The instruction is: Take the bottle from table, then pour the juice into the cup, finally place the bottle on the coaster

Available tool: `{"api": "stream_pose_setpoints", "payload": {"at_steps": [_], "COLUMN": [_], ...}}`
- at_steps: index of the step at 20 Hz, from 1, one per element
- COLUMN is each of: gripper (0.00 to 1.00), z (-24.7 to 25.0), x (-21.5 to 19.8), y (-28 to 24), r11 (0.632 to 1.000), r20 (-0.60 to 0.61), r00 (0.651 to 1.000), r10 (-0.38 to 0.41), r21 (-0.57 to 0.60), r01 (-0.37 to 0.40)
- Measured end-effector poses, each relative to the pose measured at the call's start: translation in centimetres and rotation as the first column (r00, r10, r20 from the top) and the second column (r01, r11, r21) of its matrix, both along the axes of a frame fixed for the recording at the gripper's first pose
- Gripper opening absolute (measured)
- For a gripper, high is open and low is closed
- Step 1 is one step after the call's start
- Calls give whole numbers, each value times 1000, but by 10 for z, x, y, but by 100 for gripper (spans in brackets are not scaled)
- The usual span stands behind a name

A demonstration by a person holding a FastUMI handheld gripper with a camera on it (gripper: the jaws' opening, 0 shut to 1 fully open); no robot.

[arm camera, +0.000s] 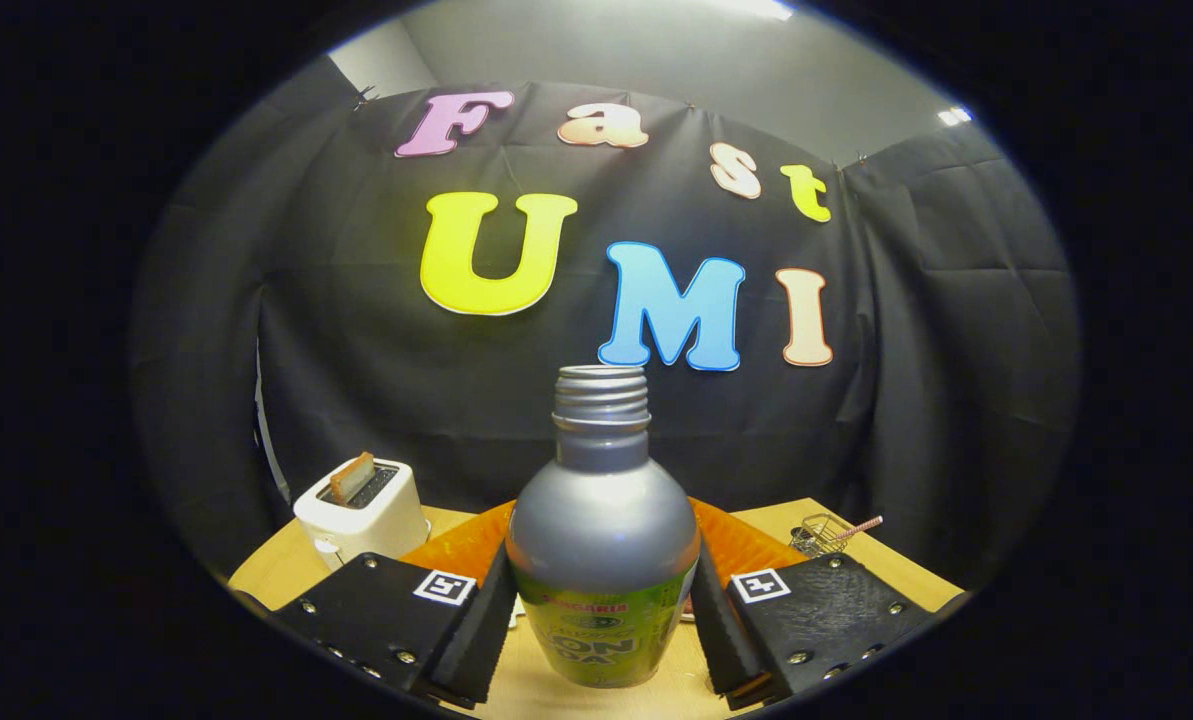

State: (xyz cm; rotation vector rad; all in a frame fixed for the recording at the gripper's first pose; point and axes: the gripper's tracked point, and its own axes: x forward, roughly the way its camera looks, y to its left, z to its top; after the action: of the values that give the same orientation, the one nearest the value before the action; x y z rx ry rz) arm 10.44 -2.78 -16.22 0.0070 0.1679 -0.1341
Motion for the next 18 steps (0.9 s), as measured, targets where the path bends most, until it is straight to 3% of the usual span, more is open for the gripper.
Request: {"api": "stream_pose_setpoints", "payload": {"at_steps": [7,12,18], "gripper": [78,78,79], "z": [-47,-92,-149], "x": [15,28,44], "y": [-3,-8,-8], "r11": [997,998,998], "r20": [-15,-35,-59], "r00": [1000,999,998], "r10": [14,-9,21], "r21": [-76,-62,-50], "r01": [-15,7,-24]}}
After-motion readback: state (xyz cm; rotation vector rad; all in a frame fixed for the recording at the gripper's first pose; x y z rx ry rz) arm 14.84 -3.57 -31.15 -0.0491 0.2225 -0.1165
